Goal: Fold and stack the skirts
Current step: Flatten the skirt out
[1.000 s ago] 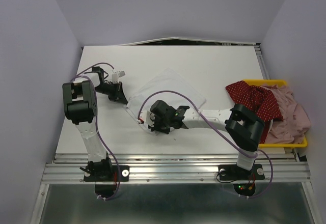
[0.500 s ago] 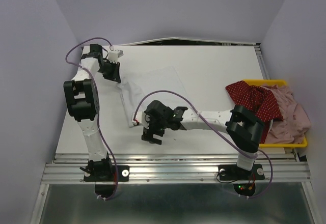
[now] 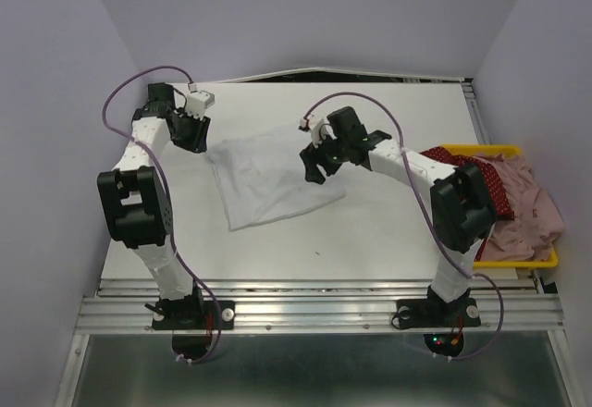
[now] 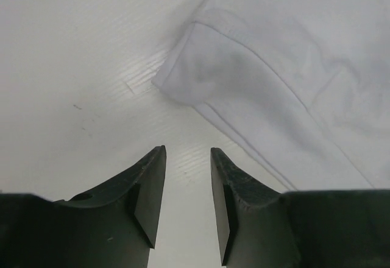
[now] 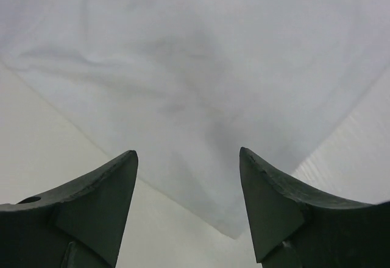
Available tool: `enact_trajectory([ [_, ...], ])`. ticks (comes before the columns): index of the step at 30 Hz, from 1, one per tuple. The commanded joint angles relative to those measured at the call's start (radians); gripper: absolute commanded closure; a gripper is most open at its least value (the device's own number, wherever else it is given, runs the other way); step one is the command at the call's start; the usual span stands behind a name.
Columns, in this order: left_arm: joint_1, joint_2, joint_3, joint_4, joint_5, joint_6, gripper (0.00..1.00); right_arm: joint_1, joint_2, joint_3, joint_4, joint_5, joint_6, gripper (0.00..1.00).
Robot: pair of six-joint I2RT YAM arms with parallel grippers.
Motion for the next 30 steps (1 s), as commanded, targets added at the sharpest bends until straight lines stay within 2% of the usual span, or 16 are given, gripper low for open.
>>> enact_trajectory([
  [1,-0.047,-0.11,-0.039,0.086,-0.015,-0.004,0.56,-0.033,0.055,0.046,-0.03,0.067,-0.056,0.3],
  [6,-0.077,-0.047,-0.032,0.106,0.043,-0.048,0.66,-0.046,0.196,0.073,-0.025,0.106,-0.078,0.38],
  [11,-0.092,0.099,0.023,0.129,0.085,-0.105,0.68,-0.046,0.232,0.006,-0.013,0.149,-0.085,0.41],
  [18,-0.092,0.271,0.155,0.104,0.013,-0.119,0.7,-0.055,0.111,-0.183,-0.021,0.109,-0.021,0.43],
  [22,-0.094,0.334,0.263,0.037,-0.007,-0.087,0.67,-0.055,0.043,-0.206,-0.047,0.048,0.03,0.42],
  [23,-0.094,0.325,0.283,0.012,0.005,-0.073,0.65,-0.055,0.032,-0.201,-0.056,0.025,0.037,0.41],
  [24,-0.094,0.309,0.283,0.005,0.037,-0.059,0.59,-0.046,0.0,-0.197,-0.07,0.016,0.048,0.37],
  [26,-0.095,0.219,0.263,-0.043,0.094,0.011,0.55,-0.046,-0.04,-0.18,-0.079,0.005,0.045,0.29],
  [27,-0.095,0.182,0.249,-0.064,0.149,0.043,0.47,-0.046,-0.09,-0.172,-0.097,0.005,0.034,0.26],
  [30,-0.1,-0.012,0.139,-0.129,0.185,0.189,0.44,-0.046,-0.179,-0.164,-0.143,0.002,-0.038,0.25],
])
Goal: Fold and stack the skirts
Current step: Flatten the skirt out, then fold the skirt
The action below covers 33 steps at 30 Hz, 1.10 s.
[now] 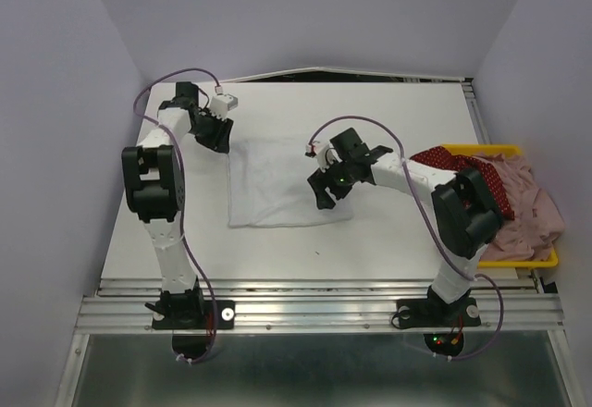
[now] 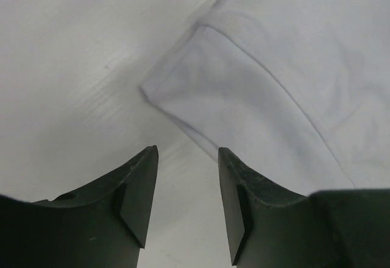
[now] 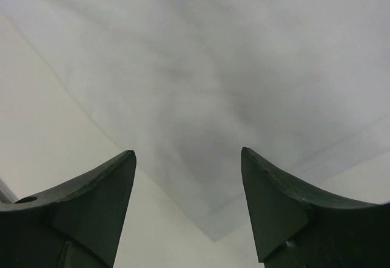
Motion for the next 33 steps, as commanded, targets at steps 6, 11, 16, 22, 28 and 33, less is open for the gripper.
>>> enact_trajectory([
  [6,-0.087,-0.684,-0.494,-0.142,-0.007,0.424,0.46,0.038,-0.372,-0.144,-0.141,0.014,-0.258,0.35],
  [11,-0.226,-0.882,-0.787,-0.083,-0.063,0.437,0.54,0.124,-0.432,-0.379,0.014,0.204,-0.413,0.41],
  [16,-0.299,-0.949,-0.949,0.015,-0.104,0.405,0.63,0.198,-0.451,-0.528,0.249,0.405,-0.542,0.44],
  [22,-0.333,-0.98,-1.018,0.085,-0.143,0.374,0.59,0.232,-0.431,-0.568,0.382,0.482,-0.581,0.43],
  [28,-0.334,-0.982,-1.018,0.08,-0.146,0.373,0.59,0.241,-0.452,-0.551,0.328,0.473,-0.576,0.43],
  [33,-0.334,-0.956,-1.006,0.065,-0.133,0.385,0.57,0.241,-0.394,-0.574,0.363,0.438,-0.631,0.43],
])
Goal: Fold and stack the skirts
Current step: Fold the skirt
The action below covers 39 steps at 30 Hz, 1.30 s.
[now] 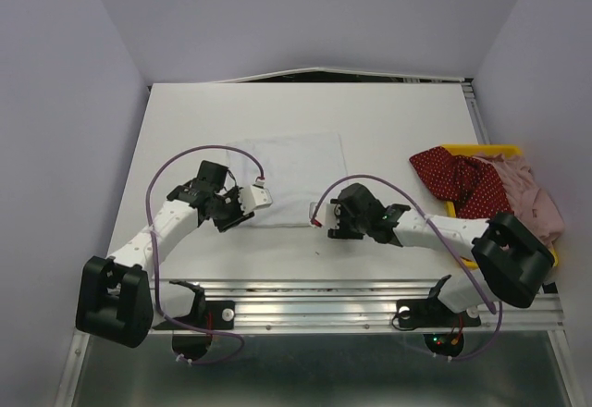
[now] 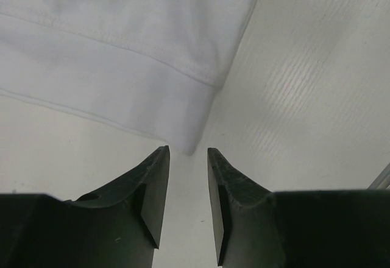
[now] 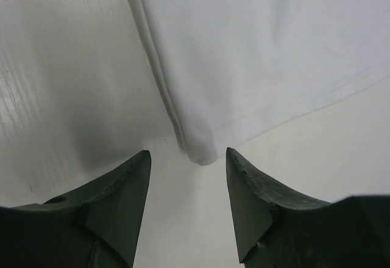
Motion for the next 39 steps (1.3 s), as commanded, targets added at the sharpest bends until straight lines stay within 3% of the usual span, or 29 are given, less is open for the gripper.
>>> enact_trajectory([
  [1,-0.005,0.009,0.01,-0.009,0.009,0.017,0.56,0.01,0.046,-0.016,0.079,-0.016,-0.055,0.43],
  [8,-0.01,-0.004,-0.062,0.029,-0.037,0.109,0.51,-0.001,0.121,-0.022,0.136,-0.057,-0.049,0.51],
  [18,-0.021,0.105,-0.123,0.162,-0.1,0.188,0.6,-0.001,0.14,-0.014,0.161,-0.068,-0.026,0.99],
  [21,-0.024,0.132,-0.137,0.192,-0.112,0.198,0.79,-0.001,0.121,0.004,0.133,-0.07,-0.006,0.99],
  [26,-0.024,0.045,-0.139,0.108,-0.089,0.205,1.0,-0.001,0.063,0.058,-0.044,-0.117,0.078,0.99],
  [39,-0.022,-0.296,-0.035,-0.197,0.031,0.087,1.0,-0.001,-0.086,0.193,-0.498,-0.368,0.242,0.99],
])
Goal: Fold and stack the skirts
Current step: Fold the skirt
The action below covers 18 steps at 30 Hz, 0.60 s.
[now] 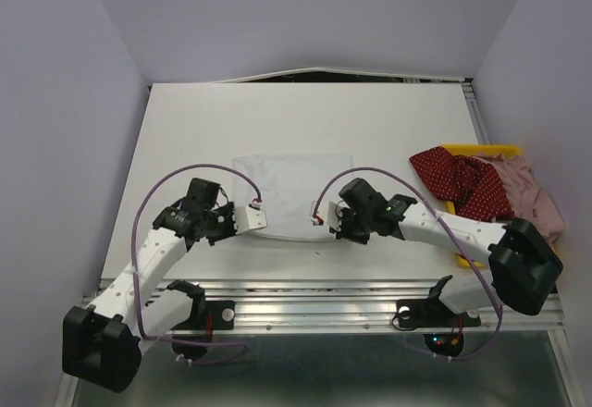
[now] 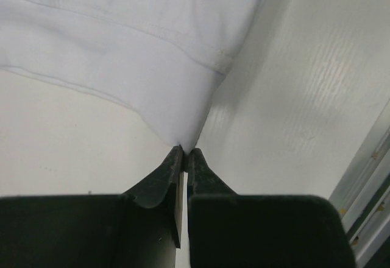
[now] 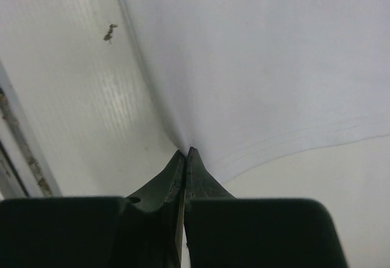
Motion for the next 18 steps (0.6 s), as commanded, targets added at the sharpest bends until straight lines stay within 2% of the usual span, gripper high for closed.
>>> enact_trajectory([
  [1,-0.003,-0.084,0.086,-0.14,0.061,-0.065,1.0,0.0,-0.038,0.146,-0.245,-0.15,0.07,0.99],
  [6,-0.002,-0.208,0.134,-0.226,0.027,-0.094,1.0,-0.038,-0.033,0.279,-0.386,-0.285,0.081,0.99],
  [10,-0.002,-0.216,0.151,-0.212,-0.023,-0.137,1.0,-0.077,-0.015,0.375,-0.408,-0.25,0.053,0.99],
  [14,-0.002,-0.137,0.175,-0.11,-0.025,-0.191,1.0,-0.132,0.048,0.435,-0.401,-0.181,-0.019,0.99],
  [18,0.012,-0.03,0.221,-0.03,-0.023,-0.206,1.0,-0.196,0.131,0.509,-0.404,-0.192,-0.083,0.99],
])
